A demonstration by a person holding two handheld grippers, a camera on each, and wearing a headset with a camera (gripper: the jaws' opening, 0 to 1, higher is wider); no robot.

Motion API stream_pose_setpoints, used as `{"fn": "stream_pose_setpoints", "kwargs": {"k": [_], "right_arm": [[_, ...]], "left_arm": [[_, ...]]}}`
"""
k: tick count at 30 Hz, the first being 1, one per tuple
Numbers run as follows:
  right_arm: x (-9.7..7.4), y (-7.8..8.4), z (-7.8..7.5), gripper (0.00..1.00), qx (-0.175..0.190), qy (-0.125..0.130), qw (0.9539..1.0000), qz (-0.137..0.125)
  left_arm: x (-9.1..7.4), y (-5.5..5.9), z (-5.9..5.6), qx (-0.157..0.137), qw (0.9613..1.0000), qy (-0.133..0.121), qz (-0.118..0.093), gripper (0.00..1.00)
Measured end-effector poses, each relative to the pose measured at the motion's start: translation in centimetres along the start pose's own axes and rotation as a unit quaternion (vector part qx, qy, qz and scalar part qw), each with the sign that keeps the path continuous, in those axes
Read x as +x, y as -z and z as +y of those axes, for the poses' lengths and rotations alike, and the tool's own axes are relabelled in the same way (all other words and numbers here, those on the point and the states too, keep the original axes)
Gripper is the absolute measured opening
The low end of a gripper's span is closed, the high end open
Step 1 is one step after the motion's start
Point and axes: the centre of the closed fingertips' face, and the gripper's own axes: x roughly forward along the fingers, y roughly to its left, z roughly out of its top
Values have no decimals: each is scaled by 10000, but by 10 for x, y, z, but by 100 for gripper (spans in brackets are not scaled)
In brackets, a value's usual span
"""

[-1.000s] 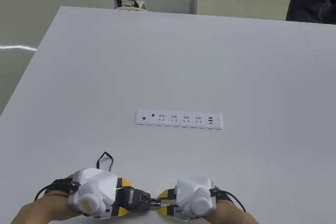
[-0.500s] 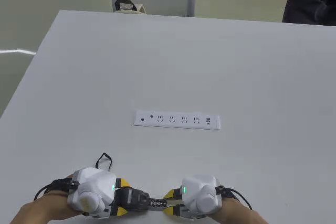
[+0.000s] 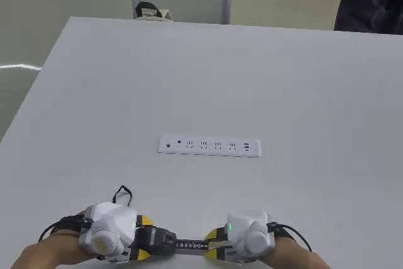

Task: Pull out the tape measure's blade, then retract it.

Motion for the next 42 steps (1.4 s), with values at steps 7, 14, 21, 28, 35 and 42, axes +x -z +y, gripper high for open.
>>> {"fn": "stream_pose_setpoints", "kwargs": {"k": [7,14,21,28,35,42], "right_arm": [[-14,17,0,11,19,6,9999,133],[-30,32,0,11,71,43,9997,241],[-41,42,0,11,114,60,9995,296],[-53,51,0,11,120,97,9993,354],[-62,61,-1,11,158,135,9990,400],[-68,67,-1,11,193,178,9986,452]], "left_arm": [[0,-2,0,-12,10000,1,16,28],[0,-4,-1,-8,10000,2,38,29],[-1,-6,-1,-7,10000,-15,59,29],[0,-5,0,-28,10000,-13,71,29],[-1,-5,0,-35,10000,-15,69,29],[1,-2,1,-42,10000,-14,67,29]]}}
